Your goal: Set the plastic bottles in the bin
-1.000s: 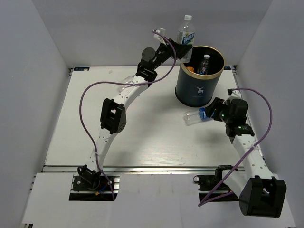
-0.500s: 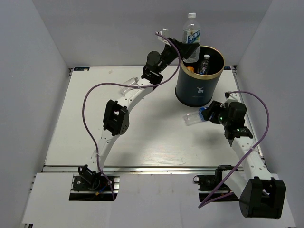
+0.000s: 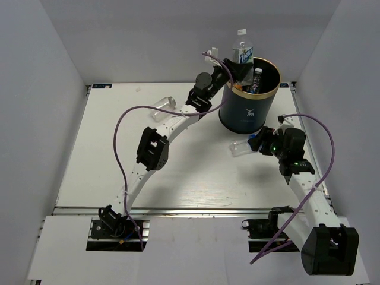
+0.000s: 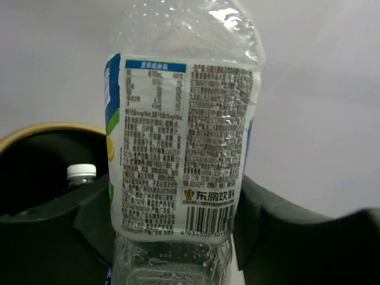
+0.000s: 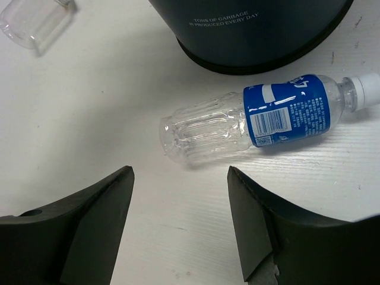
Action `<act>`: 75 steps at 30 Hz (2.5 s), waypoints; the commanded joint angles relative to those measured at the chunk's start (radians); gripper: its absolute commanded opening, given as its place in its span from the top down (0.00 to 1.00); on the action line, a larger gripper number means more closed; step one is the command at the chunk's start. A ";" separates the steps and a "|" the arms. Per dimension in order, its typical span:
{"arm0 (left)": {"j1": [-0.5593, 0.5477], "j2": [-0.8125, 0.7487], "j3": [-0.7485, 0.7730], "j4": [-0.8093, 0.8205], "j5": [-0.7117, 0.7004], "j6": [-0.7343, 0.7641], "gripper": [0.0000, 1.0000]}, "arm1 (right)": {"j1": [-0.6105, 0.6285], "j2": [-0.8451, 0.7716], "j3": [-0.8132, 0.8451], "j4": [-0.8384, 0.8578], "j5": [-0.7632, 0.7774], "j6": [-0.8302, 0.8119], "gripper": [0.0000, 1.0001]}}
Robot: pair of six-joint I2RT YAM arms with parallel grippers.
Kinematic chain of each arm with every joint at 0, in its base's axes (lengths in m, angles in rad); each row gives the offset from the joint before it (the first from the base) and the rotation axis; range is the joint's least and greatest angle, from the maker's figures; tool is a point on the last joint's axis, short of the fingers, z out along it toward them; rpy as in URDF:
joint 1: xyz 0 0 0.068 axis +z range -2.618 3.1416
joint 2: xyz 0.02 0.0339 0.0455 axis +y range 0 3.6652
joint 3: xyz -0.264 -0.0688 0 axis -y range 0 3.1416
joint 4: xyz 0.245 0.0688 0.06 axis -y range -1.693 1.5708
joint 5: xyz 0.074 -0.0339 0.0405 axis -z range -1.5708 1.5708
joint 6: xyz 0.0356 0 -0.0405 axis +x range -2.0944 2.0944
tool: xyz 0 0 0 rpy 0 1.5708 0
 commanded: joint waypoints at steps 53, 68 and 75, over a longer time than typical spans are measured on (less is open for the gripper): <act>0.015 -1.809 -1.704 -0.827 -0.150 0.559 0.00 | 0.113 0.583 0.350 -0.294 -0.003 -1.510 0.10; 0.015 -1.818 -1.733 -0.818 -0.104 0.560 0.00 | 0.144 0.612 0.282 -0.113 0.088 -1.439 0.13; 0.015 -1.818 -1.733 -0.798 -0.095 0.560 0.00 | 0.140 0.437 0.149 0.071 -0.061 -1.422 0.11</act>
